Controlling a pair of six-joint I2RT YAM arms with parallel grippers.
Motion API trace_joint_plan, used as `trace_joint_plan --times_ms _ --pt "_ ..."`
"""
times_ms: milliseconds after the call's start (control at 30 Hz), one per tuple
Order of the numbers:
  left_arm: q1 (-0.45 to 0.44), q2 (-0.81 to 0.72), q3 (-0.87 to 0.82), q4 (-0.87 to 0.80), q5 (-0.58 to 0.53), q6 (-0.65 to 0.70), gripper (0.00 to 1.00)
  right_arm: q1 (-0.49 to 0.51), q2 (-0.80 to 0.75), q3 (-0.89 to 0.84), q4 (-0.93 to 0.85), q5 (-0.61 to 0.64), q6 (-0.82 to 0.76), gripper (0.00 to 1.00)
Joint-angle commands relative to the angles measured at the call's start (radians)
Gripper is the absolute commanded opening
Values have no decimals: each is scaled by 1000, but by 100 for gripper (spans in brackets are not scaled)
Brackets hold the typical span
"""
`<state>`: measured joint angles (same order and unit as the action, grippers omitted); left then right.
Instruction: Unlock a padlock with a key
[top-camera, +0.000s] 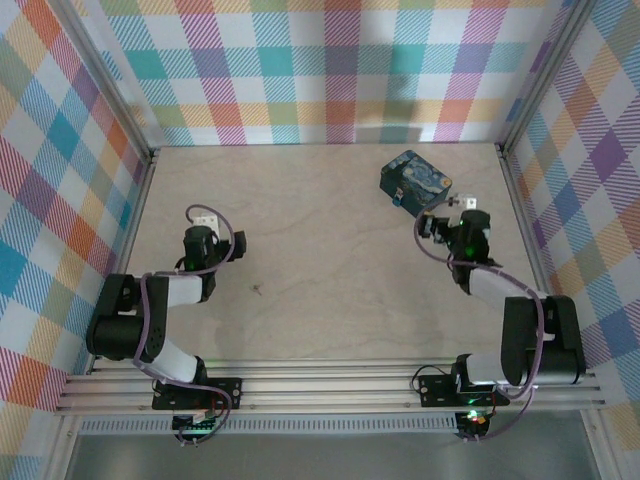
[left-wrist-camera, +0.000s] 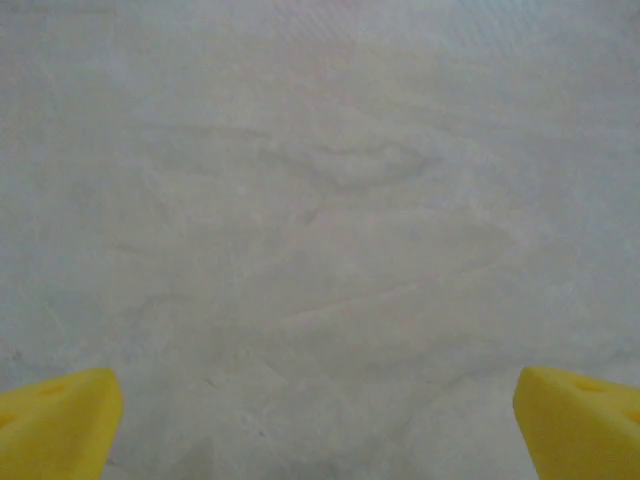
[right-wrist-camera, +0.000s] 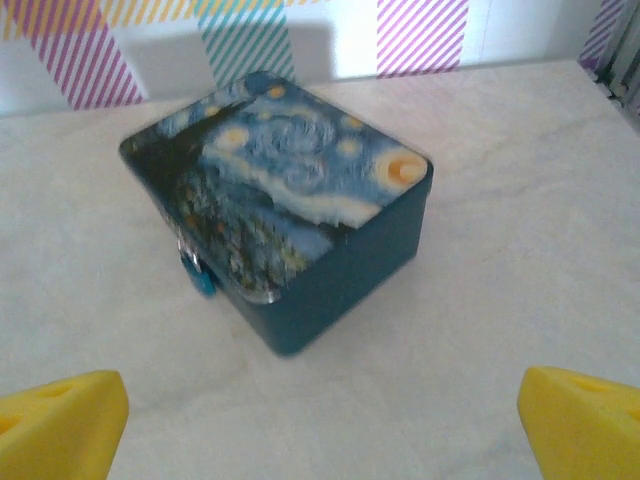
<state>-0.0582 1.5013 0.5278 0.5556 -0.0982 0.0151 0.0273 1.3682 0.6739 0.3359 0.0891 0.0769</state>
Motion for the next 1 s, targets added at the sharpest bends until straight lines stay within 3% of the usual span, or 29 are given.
trace_joint_plan --times_ms 0,133,267,433,633,767,967 --pt "-5 -82 90 -217 -16 -29 100 1 61 216 -404 25 120 100" --pt "-5 -95 241 -470 55 -141 100 16 267 555 -716 22 192 99" --pt "-9 -34 381 -649 165 -276 100 85 433 801 -828 76 178 99" --pt "-34 37 476 -739 284 -366 94 146 647 1082 -949 100 137 98" --pt "-98 77 508 -797 337 -356 91 179 883 1385 -1136 74 86 94" --pt "-122 74 496 -811 341 -358 90 198 934 1435 -1183 23 32 87" --pt "-136 68 466 -816 340 -362 90 232 876 1283 -1127 -48 -22 85"
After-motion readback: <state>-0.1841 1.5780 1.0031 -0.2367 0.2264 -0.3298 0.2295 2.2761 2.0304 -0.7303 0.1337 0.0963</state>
